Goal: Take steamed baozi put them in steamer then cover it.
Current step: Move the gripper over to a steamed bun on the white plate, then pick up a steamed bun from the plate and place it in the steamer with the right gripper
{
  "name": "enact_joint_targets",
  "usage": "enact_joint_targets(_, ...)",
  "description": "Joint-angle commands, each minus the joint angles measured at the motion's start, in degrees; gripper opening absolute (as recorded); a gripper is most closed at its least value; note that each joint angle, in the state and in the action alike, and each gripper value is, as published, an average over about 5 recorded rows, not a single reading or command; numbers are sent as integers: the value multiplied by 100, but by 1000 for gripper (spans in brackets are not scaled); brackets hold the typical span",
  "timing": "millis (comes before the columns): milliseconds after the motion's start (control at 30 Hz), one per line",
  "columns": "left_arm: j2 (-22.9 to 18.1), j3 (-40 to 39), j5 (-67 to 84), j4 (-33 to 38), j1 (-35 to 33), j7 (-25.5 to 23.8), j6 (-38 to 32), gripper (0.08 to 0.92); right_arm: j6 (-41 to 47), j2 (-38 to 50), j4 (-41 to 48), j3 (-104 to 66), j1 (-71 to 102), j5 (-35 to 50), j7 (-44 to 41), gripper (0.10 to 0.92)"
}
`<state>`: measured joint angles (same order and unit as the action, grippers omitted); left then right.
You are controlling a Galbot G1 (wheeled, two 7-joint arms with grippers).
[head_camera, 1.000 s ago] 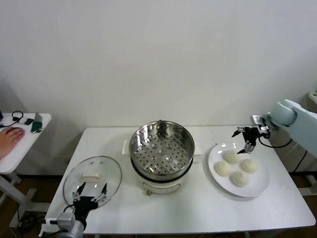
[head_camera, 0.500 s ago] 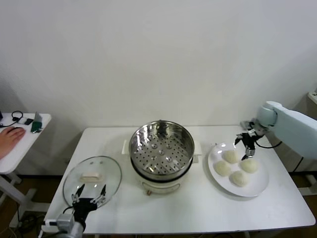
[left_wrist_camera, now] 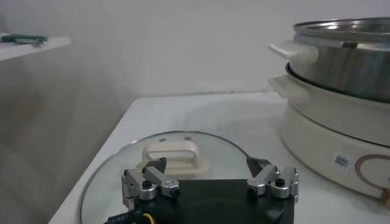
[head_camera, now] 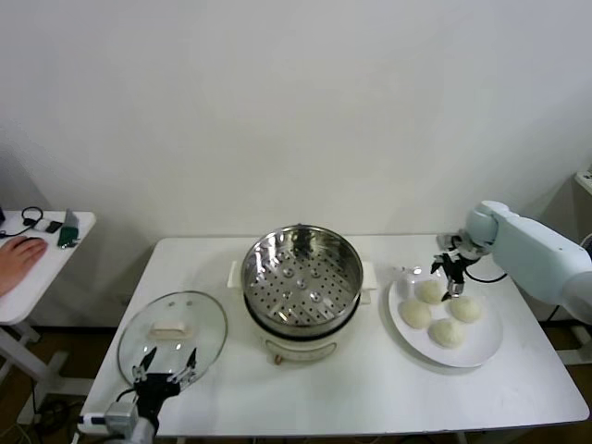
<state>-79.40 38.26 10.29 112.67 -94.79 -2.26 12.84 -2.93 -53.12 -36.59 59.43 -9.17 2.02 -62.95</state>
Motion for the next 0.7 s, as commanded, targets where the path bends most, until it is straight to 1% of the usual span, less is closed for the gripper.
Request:
enact_joint_targets(33, 8, -3, -1, -10, 8, 1, 0, 823, 14, -149, 279, -199, 149, -161, 64, 822)
enact_joint_targets(167, 20, 8, -1, -15, 13, 4, 1, 823, 21, -216, 383, -284, 211, -201, 62, 795)
enact_joint_targets(333, 27, 10, -14, -27, 17, 6, -1, 823, 10, -257, 442, -386, 244, -226, 67, 678)
enact_joint_targets(433, 27, 3, -18, -32, 27, 7, 1, 823, -1, -261, 417, -389, 237, -239, 67, 638)
enact_joint_targets(533, 28, 4, -20, -26, 37, 6, 3, 823, 0, -186, 185, -319, 133, -182, 42, 629)
enact_joint_targets(633, 32, 13, -21, -16, 44, 6, 5, 823, -7, -5, -291, 131, -321, 165, -6, 628)
enact_joint_targets(700, 41, 19, -21, -4, 44, 5, 1, 823, -101, 117, -628, 696, -929, 500, -48, 628)
